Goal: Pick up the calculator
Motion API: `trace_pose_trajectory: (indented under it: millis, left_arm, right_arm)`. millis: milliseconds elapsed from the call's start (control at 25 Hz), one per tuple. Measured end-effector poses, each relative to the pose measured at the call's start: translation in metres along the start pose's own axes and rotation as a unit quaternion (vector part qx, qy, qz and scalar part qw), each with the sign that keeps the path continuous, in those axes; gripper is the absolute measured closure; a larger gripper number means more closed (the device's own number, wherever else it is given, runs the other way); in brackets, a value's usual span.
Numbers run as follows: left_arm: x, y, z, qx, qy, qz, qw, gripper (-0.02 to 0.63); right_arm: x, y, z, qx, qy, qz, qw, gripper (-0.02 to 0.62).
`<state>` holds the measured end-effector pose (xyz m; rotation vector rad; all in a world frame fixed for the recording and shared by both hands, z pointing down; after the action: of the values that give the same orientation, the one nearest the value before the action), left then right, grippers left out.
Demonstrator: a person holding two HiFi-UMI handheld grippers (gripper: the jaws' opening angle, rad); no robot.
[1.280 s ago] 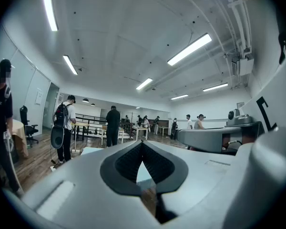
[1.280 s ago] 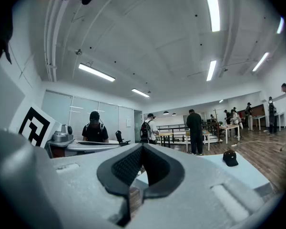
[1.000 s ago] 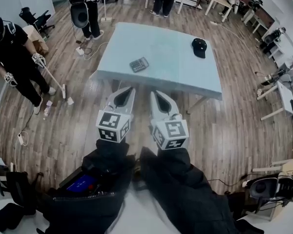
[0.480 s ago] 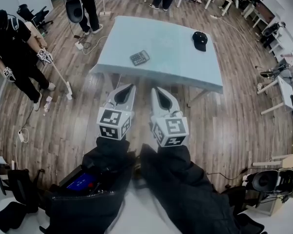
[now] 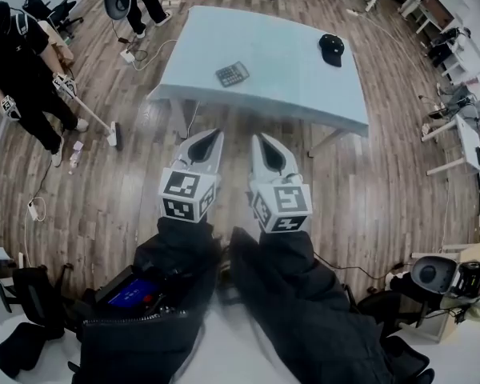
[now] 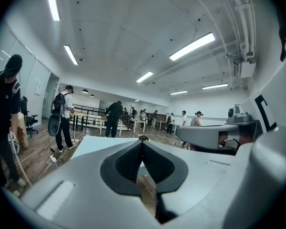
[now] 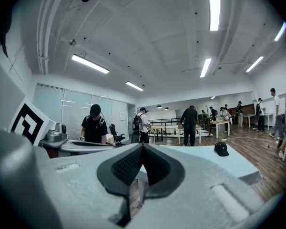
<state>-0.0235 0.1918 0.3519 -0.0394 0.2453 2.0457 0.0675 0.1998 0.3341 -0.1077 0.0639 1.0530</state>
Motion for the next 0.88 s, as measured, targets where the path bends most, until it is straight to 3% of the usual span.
trace_pose_trajectory:
  millis: [480, 880]
  left_arm:
    - [0.021, 0.028, 0.007, -0.007, 0.002, -0.007, 0.9999, 0.612]
    - [0.021, 0.026, 0.007, -0.014, 0.000, 0.003, 0.9999, 0.612]
  right_arm:
    - [-0.013, 0.028, 0.003, 0.005, -0.021, -0.007, 1.000, 0.594]
    - [-0.012, 0.032, 0.002, 0.013, -0.029, -0.005, 0.999, 0.594]
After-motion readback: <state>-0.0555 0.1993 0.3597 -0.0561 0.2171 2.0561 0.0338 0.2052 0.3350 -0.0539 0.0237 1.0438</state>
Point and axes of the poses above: the fingertips, and each gripper's own axes: x backward along the fingers, y to its left, z out of its underside, the point moved 2 cm from there along x, backward along the fingers, and after that the axes turned 2 degrees about -z, right-handed, at the moved point
